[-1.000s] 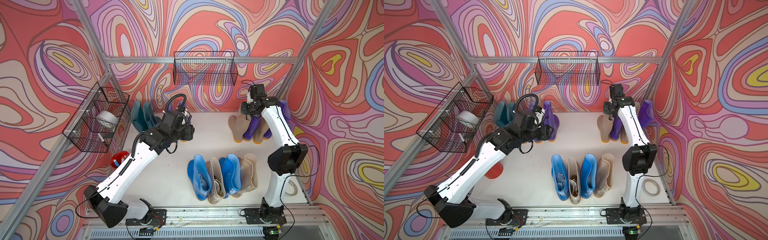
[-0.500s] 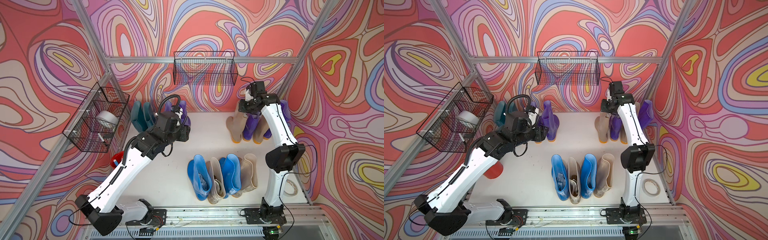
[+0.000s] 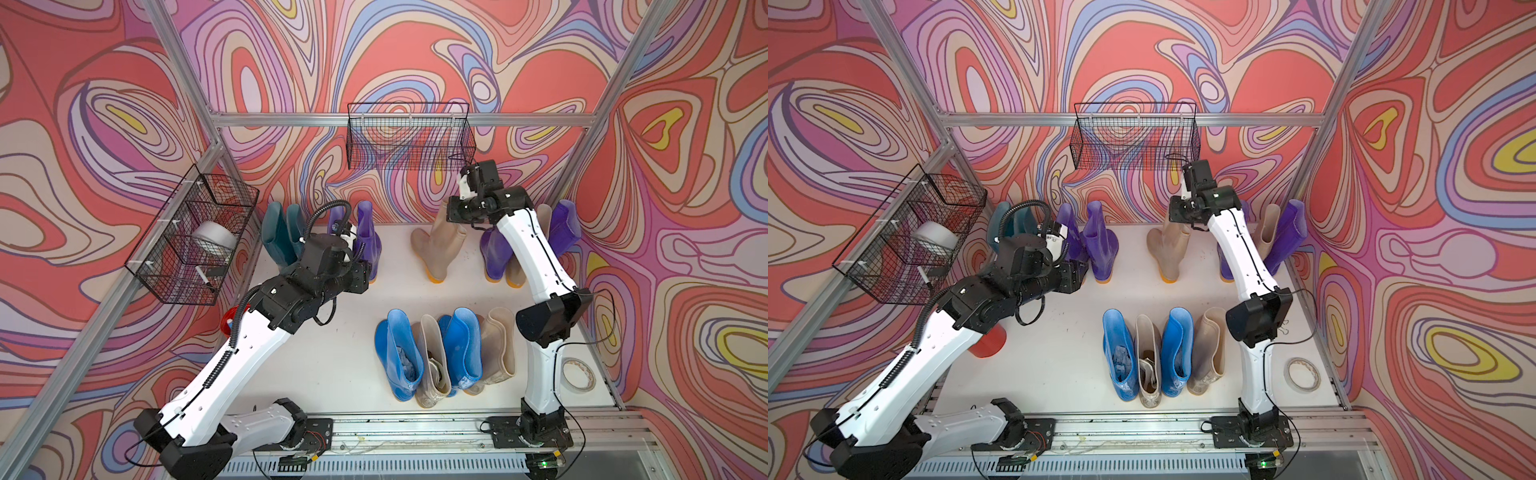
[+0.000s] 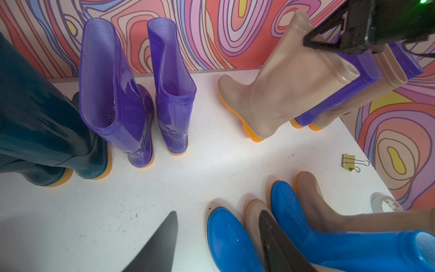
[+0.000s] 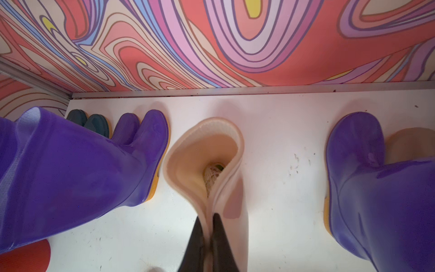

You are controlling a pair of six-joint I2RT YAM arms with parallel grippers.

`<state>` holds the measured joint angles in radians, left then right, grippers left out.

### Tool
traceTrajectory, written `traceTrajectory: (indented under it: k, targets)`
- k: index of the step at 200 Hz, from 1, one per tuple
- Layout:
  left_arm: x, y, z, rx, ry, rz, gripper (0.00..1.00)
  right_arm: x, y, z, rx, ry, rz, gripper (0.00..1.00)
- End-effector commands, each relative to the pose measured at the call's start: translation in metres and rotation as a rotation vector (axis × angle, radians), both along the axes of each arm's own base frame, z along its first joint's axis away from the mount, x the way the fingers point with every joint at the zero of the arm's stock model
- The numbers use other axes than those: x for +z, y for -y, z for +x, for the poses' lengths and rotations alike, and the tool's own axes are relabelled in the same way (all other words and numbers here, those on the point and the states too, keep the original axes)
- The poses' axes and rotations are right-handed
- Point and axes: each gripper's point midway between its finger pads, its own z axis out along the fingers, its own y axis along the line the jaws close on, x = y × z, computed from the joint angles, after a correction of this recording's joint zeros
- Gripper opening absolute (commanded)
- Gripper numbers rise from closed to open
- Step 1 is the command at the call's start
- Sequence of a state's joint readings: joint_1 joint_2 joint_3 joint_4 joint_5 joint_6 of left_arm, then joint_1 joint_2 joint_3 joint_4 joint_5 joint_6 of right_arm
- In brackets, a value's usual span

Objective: Match and arrange rain boots in pairs
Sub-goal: Place the rain boot at the center of the board.

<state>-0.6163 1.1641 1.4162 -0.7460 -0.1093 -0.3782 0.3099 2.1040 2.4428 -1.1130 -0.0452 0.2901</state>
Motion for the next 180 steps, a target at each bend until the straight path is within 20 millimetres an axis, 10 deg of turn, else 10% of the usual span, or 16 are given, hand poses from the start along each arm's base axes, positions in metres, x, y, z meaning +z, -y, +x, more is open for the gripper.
traceTrajectory:
  k: [1, 180]
  targets:
    - [-0.009, -0.008, -0.009, 0.010, -0.020, 0.016, 0.57, 0.036, -0.017, 0.022, -0.043, 0.156, 0.052, 0.00]
    - [-0.016, -0.025, -0.037, -0.020, 0.001, 0.028, 0.59, 0.019, -0.113, 0.048, -0.043, 0.241, 0.176, 0.00]
